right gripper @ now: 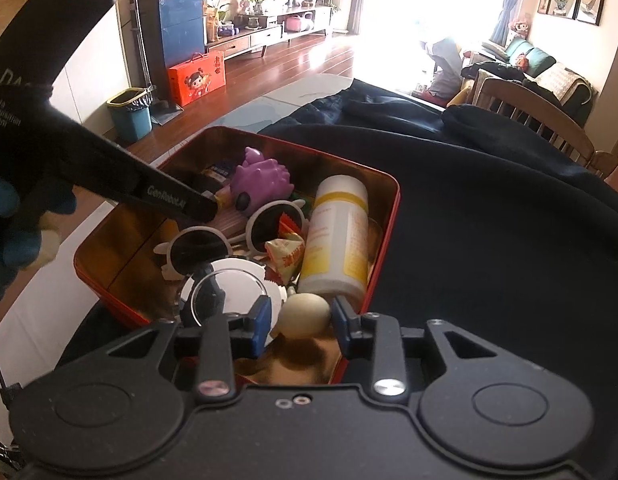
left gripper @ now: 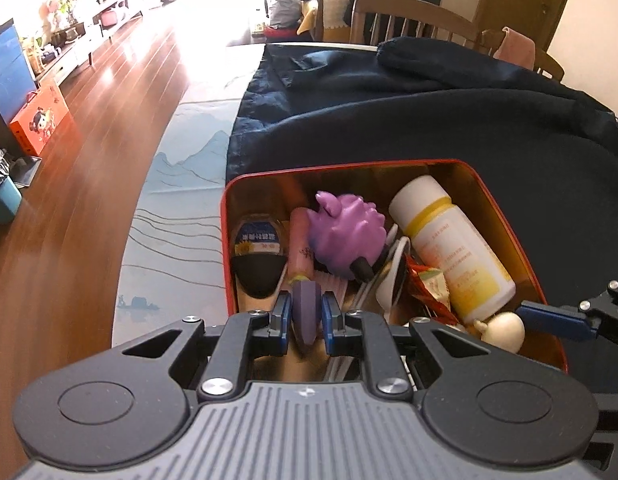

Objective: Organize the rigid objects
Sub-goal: 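Release the purple block with left tool while right tool releases the wooden figure into the box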

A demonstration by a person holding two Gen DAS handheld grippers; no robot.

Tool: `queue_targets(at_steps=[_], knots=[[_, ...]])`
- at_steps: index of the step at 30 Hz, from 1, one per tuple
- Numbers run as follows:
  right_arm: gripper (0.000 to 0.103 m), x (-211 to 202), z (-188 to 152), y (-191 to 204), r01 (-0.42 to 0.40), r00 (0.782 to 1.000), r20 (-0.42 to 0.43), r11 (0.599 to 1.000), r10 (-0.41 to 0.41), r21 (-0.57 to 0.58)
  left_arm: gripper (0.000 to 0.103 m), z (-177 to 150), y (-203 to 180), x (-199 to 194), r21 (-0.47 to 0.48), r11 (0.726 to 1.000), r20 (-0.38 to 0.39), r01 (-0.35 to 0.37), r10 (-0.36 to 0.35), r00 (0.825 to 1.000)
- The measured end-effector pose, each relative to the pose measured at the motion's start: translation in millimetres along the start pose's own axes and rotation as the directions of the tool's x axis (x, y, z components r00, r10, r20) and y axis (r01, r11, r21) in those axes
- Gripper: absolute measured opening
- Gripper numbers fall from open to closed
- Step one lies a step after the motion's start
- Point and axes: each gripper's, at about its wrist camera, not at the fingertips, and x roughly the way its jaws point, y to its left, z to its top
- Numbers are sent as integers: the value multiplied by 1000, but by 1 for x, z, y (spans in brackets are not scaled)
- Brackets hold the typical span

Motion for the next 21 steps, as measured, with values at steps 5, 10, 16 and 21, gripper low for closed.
queue_targets(at_steps=[5,10,16,21], knots=[[36,-6,-2,0,-2,1000,20,1000,2,18,16,-5,0,-4,-28,1000,-9,13,-13,1000],[42,-17,-4,-2,-10,999,50,999,8,50,18,-11,2,-15,-47,999,6,19,-19,1000],[50,-32,-5,-2,-23,996,88,996,15,83,35,-19,0,-38,-39,999,57,23,-20,998],[59,-48,-6,-1,-41,991,131,993,26,115,64,-27,-1,-60,-34,998,105,52,-48,993]])
